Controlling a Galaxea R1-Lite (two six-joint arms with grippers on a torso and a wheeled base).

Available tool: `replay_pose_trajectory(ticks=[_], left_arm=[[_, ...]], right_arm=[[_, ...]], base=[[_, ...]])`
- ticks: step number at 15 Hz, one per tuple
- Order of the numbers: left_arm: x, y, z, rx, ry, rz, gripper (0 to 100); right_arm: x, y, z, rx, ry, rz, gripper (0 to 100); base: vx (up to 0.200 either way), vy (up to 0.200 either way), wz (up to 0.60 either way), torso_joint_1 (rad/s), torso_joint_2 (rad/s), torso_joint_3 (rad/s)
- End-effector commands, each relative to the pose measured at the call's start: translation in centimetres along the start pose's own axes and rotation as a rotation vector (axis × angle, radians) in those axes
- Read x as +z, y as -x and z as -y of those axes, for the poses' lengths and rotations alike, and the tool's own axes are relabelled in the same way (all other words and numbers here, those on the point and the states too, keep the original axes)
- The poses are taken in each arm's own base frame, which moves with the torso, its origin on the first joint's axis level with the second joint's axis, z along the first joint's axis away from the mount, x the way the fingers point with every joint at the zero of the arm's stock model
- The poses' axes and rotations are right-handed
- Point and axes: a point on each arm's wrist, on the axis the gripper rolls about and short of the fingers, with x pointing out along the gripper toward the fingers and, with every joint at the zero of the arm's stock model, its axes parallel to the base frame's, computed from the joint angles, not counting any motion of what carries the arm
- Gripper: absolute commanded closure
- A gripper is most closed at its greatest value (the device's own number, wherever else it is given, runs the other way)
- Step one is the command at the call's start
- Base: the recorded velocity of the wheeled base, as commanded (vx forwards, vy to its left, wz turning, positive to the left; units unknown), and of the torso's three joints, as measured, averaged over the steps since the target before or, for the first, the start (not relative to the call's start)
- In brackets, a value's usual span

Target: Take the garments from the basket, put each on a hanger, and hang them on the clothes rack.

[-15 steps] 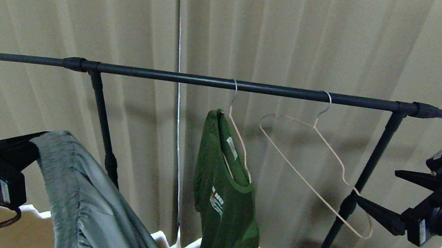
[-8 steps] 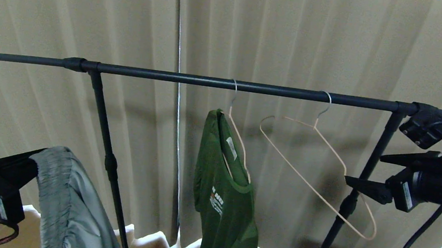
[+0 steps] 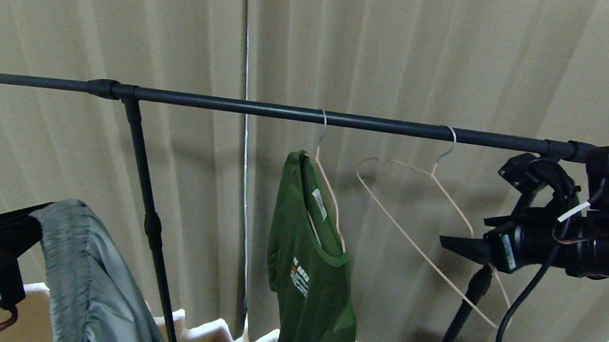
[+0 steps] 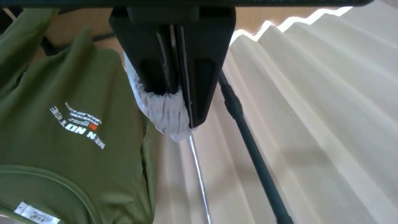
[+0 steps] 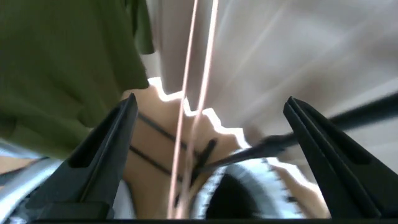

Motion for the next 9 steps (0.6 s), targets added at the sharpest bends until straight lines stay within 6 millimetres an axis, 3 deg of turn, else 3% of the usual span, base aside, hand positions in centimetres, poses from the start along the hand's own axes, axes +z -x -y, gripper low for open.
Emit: replay_pose_trajectory(ticks=[1,8,9], left_arm=[[0.02,0.13,-0.01,0.002,-0.001,0.004,100],[-0.04,0.26,0.07,-0.002,-0.001,0.007,100],[-0.03,0.29,0.07,-0.001,-0.001,0.008,100]], right_arm=[[-0.37,-2.16,-0.01,0.014,-0.006,-0.055,0],[-0.15,-2.77,-0.3,-0.032,0.005,-0.057,0],[-0.14,-2.77,-0.34,-0.03,0.007,-0.057,100]], base=[[0.0,0.0,0.0,0.0,0.0,0.0],[0.0,0.0,0.0,0.0,0.0,0.0],[0.0,0.0,0.0,0.0,0.0,0.0]])
